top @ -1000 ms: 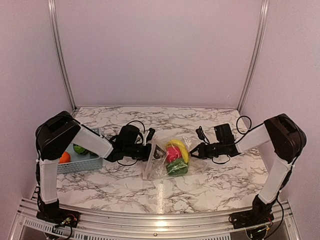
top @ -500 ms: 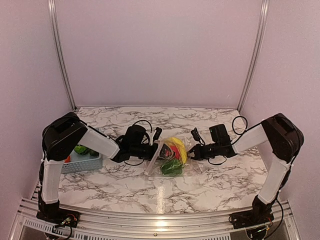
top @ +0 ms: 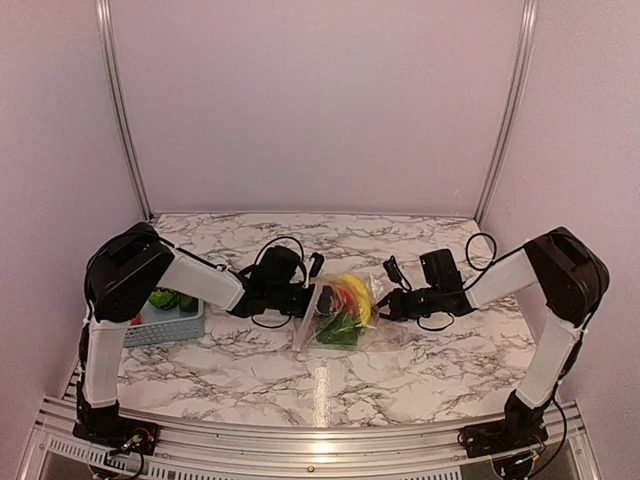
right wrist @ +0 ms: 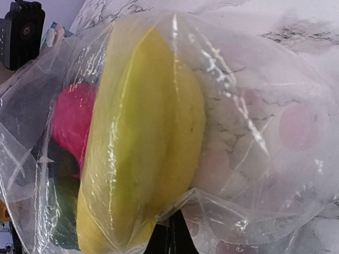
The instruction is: Open the zip-top bag and remove the fake food
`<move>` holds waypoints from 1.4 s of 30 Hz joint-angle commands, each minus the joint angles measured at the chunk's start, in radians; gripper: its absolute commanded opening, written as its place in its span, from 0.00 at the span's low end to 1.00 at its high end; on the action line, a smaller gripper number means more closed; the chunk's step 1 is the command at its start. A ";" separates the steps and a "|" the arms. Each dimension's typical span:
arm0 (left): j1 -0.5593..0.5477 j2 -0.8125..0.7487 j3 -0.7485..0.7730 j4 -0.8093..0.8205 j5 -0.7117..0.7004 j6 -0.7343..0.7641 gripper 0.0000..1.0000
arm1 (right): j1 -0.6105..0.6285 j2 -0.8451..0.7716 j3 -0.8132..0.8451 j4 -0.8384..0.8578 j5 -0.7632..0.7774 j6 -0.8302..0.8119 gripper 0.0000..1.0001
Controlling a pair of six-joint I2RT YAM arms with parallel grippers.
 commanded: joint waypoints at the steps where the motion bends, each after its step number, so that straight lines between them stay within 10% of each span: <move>1: 0.015 -0.108 -0.092 -0.077 -0.017 0.036 0.67 | -0.048 -0.061 -0.048 0.027 0.020 0.022 0.00; 16: 0.137 -0.523 -0.382 -0.120 -0.030 0.045 0.65 | -0.115 -0.129 -0.121 0.065 0.064 0.053 0.00; 29: 0.616 -1.098 -0.615 -0.614 -0.313 0.013 0.70 | -0.114 -0.125 -0.117 0.080 0.036 0.060 0.00; 42: 0.980 -1.009 -0.598 -0.654 -0.394 0.085 0.73 | -0.114 -0.118 -0.110 0.071 0.018 0.054 0.00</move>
